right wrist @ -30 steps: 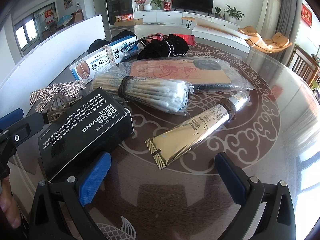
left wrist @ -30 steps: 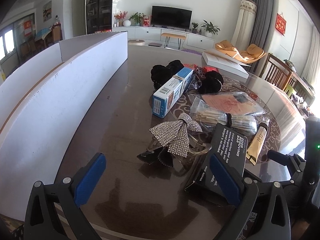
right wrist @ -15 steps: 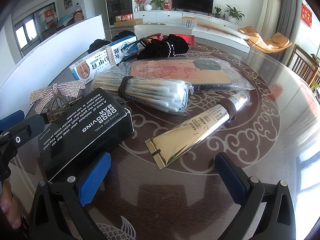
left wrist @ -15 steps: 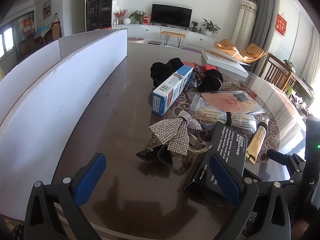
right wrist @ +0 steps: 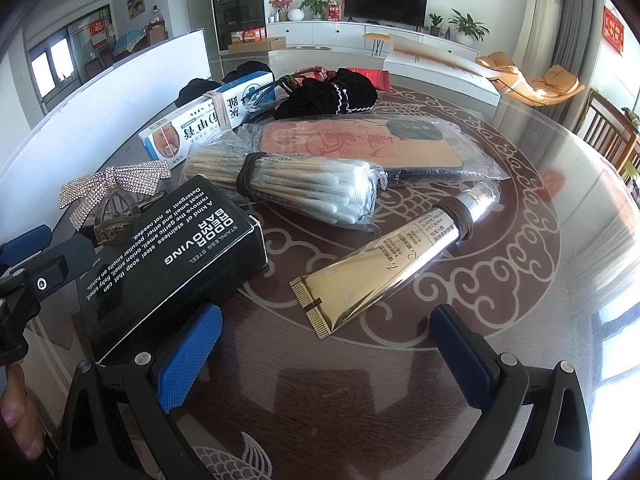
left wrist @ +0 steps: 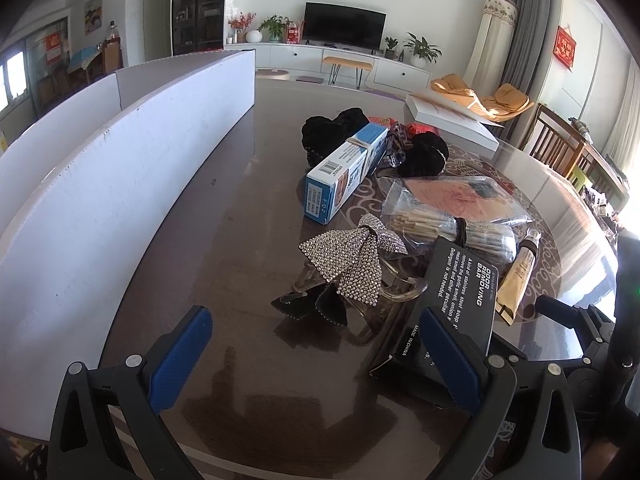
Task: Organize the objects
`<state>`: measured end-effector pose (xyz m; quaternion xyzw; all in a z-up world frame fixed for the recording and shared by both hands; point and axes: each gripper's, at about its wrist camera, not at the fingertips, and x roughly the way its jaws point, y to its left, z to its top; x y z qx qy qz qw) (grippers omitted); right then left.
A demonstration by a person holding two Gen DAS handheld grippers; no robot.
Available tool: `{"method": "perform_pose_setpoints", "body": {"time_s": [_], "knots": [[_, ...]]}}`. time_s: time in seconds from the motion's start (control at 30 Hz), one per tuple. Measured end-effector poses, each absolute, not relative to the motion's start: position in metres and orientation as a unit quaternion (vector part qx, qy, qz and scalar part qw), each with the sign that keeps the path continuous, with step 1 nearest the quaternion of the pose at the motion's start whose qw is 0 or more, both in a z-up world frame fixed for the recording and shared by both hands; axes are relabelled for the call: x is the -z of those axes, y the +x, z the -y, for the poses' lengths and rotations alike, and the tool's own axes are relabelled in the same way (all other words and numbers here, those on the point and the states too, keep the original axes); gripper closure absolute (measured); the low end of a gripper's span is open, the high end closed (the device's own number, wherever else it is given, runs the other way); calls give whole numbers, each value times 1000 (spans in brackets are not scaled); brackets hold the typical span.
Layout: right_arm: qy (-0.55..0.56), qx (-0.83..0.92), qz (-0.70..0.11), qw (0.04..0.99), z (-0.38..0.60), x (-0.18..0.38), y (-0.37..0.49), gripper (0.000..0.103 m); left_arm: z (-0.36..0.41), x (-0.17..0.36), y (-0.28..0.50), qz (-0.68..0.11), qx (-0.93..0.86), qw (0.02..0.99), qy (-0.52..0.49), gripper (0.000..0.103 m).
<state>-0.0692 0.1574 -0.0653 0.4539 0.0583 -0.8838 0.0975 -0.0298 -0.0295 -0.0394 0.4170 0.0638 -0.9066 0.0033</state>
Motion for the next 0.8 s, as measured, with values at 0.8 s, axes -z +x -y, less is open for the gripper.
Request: {"method": "perform_pose_setpoints", "body": {"time_s": [0.8], "knots": [[454,884,-58,98,-158,65,-69,0,31,45,-33,-71,901,1,427,0]]}}
